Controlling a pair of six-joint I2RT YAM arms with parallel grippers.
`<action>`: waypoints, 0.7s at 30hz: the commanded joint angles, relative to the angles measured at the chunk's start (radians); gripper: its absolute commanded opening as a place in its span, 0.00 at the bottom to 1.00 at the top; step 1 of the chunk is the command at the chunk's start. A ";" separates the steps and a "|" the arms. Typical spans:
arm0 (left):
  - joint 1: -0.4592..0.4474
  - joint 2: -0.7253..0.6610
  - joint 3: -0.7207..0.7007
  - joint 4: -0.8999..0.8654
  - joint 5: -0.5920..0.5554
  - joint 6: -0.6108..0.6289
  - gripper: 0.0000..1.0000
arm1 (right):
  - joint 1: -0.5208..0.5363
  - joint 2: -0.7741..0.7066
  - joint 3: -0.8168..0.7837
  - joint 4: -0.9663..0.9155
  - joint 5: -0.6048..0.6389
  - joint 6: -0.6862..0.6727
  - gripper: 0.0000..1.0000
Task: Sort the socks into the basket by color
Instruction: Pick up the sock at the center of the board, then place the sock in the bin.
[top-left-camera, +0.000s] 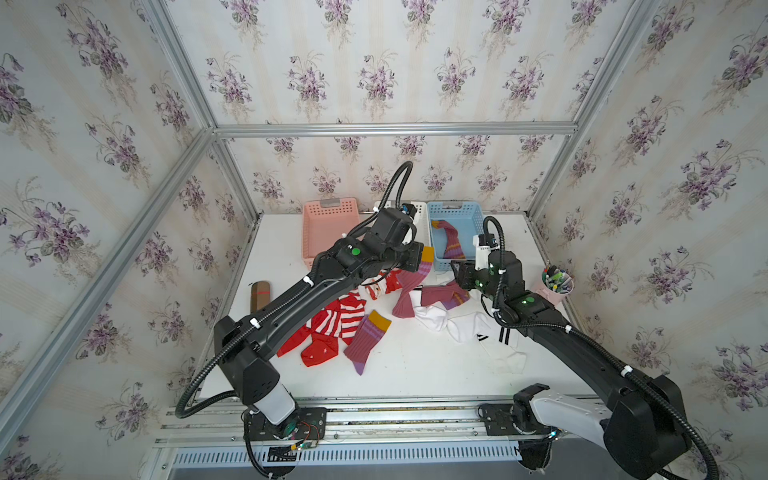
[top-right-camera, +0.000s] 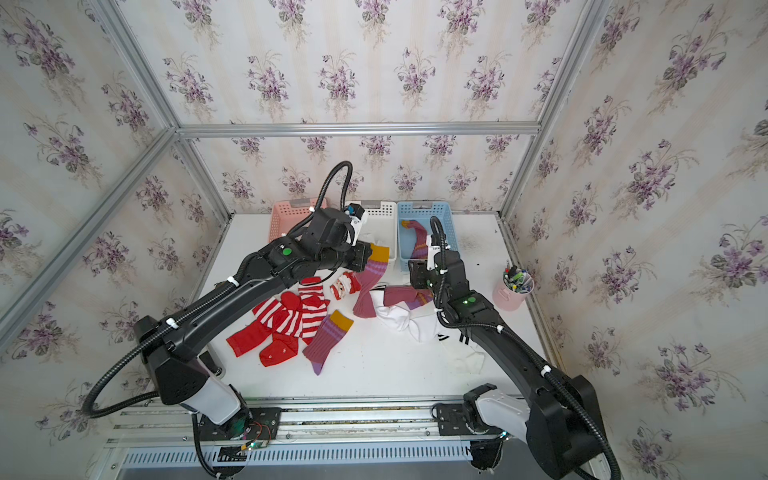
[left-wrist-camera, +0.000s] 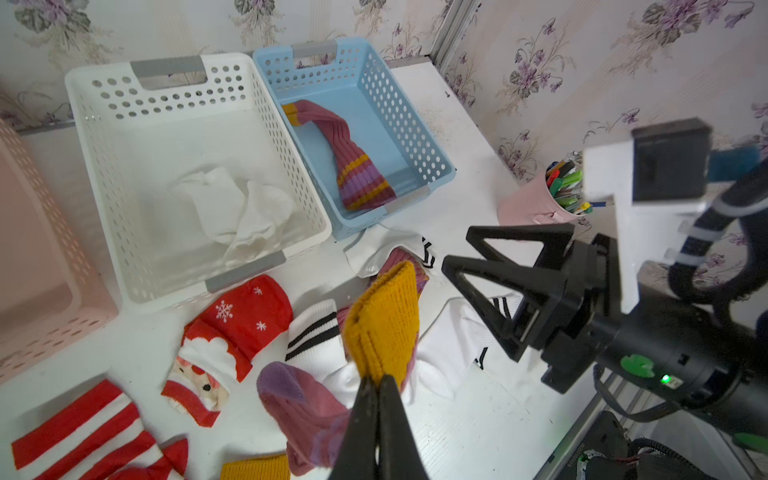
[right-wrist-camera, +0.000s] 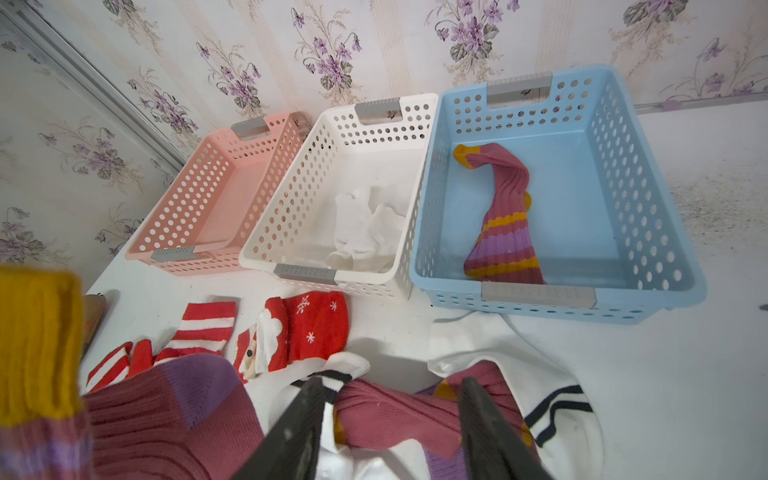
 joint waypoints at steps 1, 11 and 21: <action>0.000 0.062 0.112 -0.042 0.006 0.045 0.03 | -0.001 -0.024 -0.003 0.002 -0.001 -0.012 0.54; 0.022 0.349 0.607 -0.075 0.009 0.095 0.03 | -0.001 -0.084 -0.021 -0.015 0.010 -0.009 0.55; 0.087 0.523 0.713 0.298 0.145 0.037 0.03 | -0.001 -0.112 -0.030 -0.045 0.027 -0.012 0.55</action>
